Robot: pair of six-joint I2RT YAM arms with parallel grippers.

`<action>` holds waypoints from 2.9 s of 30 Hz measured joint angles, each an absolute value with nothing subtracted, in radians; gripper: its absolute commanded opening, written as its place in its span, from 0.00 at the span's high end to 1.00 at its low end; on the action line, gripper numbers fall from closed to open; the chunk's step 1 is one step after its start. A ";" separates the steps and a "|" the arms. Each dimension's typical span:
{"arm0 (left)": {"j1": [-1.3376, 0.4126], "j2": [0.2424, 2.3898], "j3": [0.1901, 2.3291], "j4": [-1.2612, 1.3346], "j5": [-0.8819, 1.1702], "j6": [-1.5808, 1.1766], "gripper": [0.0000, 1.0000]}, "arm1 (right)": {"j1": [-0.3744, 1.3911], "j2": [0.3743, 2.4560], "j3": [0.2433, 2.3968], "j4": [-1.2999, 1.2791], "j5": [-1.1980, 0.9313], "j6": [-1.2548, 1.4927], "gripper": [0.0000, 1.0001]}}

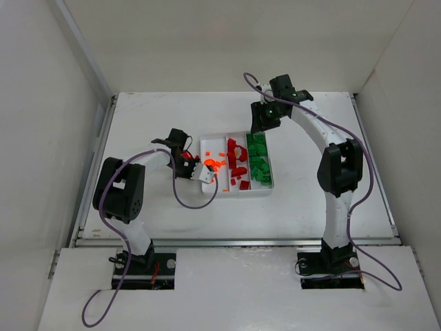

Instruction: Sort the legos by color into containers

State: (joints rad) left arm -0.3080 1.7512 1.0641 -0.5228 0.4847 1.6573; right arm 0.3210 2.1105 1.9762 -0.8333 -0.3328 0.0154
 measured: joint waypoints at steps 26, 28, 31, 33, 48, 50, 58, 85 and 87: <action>-0.394 1.687 1.179 -0.538 0.733 1.478 0.73 | 0.321 2.089 1.908 -0.830 -0.330 0.015 0.45; -0.404 1.717 1.187 -0.532 0.733 1.472 0.53 | 0.321 2.082 1.899 -0.830 -0.328 0.015 0.45; -0.411 1.732 1.188 -0.517 0.732 1.455 0.36 | 0.321 2.074 1.898 -0.830 -0.327 0.015 0.45; -0.413 1.728 1.188 -0.496 0.731 1.430 0.31 | 0.321 2.068 1.898 -0.830 -0.327 0.016 0.45; -0.208 1.262 0.937 -0.059 0.298 0.556 0.51 | 0.493 2.064 2.106 -0.868 -0.279 0.023 0.42; -0.155 1.224 0.885 -0.066 0.255 0.516 0.53 | 0.533 2.065 2.123 -0.863 -0.298 0.027 0.41; -0.088 1.264 0.823 -0.173 0.237 0.492 0.38 | 0.548 2.060 1.996 -0.838 -0.340 0.072 0.39; -0.158 1.741 1.060 -0.256 0.292 0.331 0.62 | 0.524 2.041 1.974 -0.815 -0.259 0.067 0.37; -0.158 1.770 1.069 -0.254 0.284 0.318 0.59 | 0.514 2.041 1.988 -0.816 -0.258 0.067 0.37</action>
